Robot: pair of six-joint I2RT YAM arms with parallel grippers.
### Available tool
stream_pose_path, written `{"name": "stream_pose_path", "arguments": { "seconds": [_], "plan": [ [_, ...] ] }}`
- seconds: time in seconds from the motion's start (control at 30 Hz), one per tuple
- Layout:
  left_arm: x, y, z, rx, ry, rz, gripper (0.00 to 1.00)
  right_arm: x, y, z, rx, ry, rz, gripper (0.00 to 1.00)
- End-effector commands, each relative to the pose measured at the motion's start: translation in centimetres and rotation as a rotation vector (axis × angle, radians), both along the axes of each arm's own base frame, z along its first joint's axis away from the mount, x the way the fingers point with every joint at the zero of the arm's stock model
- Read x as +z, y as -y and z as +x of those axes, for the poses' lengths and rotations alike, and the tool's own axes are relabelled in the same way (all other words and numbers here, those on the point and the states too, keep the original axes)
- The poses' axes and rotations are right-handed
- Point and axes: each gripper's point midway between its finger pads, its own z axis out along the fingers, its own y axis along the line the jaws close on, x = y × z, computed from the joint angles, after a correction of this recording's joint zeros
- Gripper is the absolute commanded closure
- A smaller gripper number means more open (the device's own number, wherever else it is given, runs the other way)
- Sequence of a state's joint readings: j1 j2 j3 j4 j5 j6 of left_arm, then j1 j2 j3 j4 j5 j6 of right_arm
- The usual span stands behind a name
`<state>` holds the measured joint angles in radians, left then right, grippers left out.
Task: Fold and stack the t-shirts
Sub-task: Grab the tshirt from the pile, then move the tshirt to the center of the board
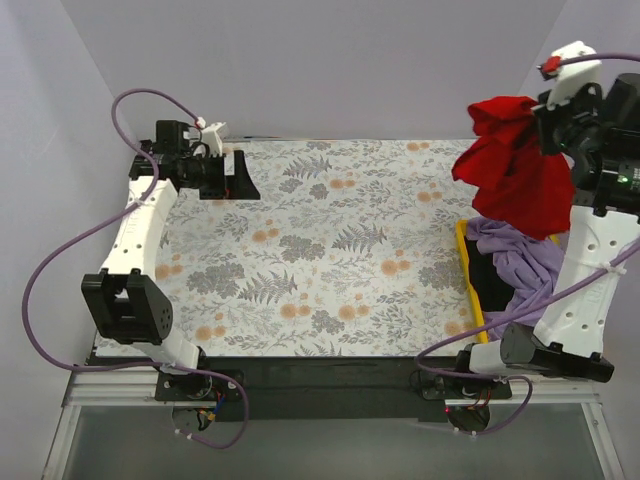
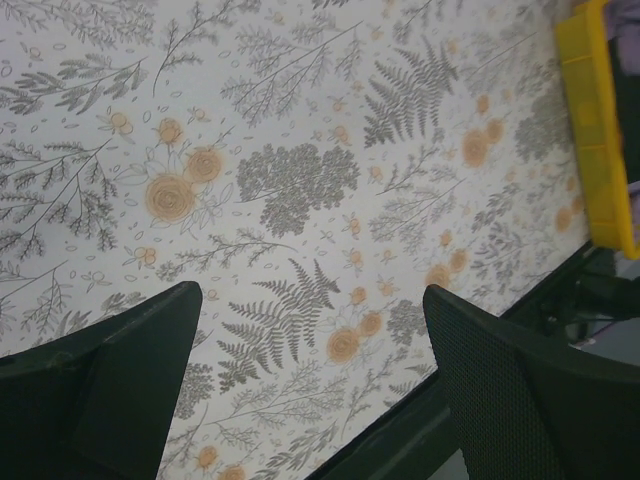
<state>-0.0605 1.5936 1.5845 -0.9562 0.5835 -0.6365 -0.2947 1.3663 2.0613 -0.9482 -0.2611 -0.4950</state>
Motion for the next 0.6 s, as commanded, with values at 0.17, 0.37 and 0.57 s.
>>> {"name": "stream_pose_path", "arguments": {
  "seconds": [0.17,0.37,0.57],
  "plan": [
    [7.9,-3.5,-0.1,0.065,0.091,-0.299,0.07,3.1,-16.9,3.3,0.48,0.096,0.072,0.99],
    [7.9,-4.4,-1.0,0.084,0.105,-0.306,0.07,2.5,-30.1,3.3,0.743,0.135,0.029,0.99],
    [6.7,-5.0,-2.2,0.088,0.142,-0.23,0.07,-8.1,-35.2,5.5,0.79,-0.107,0.035,0.99]
  ]
}}
